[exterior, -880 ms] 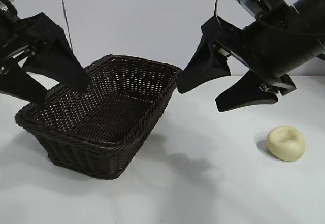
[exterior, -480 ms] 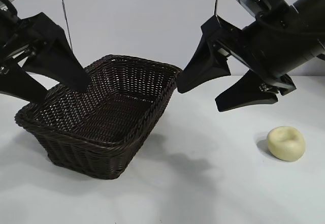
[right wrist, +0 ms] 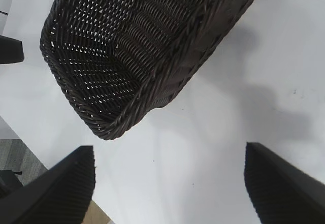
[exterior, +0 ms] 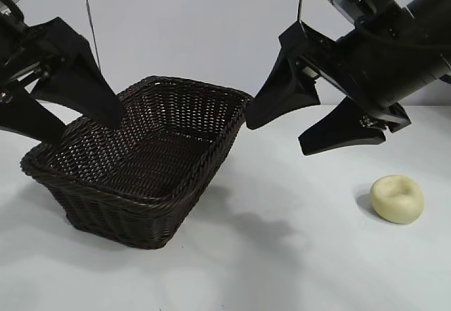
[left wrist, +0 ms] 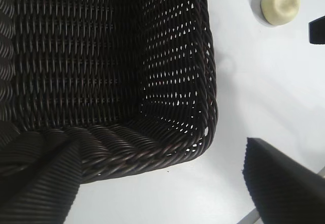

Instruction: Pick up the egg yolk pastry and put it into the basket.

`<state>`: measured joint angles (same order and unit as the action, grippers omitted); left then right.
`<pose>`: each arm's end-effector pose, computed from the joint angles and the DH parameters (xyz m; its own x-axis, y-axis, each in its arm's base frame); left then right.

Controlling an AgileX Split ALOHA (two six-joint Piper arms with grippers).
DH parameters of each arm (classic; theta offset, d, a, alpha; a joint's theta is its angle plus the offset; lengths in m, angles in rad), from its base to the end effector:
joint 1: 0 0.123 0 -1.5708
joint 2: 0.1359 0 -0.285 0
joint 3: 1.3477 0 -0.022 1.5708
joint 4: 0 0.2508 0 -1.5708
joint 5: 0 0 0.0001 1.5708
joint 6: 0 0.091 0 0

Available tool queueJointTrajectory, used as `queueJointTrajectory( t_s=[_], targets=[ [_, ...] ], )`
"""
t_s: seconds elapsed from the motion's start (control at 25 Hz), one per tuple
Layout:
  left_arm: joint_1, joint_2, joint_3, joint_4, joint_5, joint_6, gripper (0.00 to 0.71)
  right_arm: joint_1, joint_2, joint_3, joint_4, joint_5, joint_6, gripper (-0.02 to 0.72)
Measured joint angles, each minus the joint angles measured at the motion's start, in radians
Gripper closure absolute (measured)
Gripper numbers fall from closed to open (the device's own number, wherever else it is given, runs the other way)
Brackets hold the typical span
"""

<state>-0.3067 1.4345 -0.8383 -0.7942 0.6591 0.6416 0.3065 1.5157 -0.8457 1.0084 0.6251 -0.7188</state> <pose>0.2485 -0.1205 0.2358 -0.8227 0.2267 -0.5213 0.4651 0.7957 -0.3881 0.2633 0.1306 0.2231 -0.8635 -0.1000 -0.4944 -0.3794 0.7746 0.5059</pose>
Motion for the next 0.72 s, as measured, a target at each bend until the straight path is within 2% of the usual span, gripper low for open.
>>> queueJointTrajectory(
  t_s=[0.36,0.52,0.72],
  targets=[
    [0.0,0.0,-0.003,-0.003,-0.018,-0.031,0.086,0.0,0.0,0.0,0.0,0.001,0.0,0.125],
    [0.0,0.0,-0.024,0.027,0.066,-0.172,0.086,0.0,0.0,0.0,0.0,0.002,0.0,0.125],
    [0.0,0.0,-0.066,0.122,0.177,-0.448,0.086,0.0,0.0,0.0,0.0,0.002,0.0,0.125]
  ],
)
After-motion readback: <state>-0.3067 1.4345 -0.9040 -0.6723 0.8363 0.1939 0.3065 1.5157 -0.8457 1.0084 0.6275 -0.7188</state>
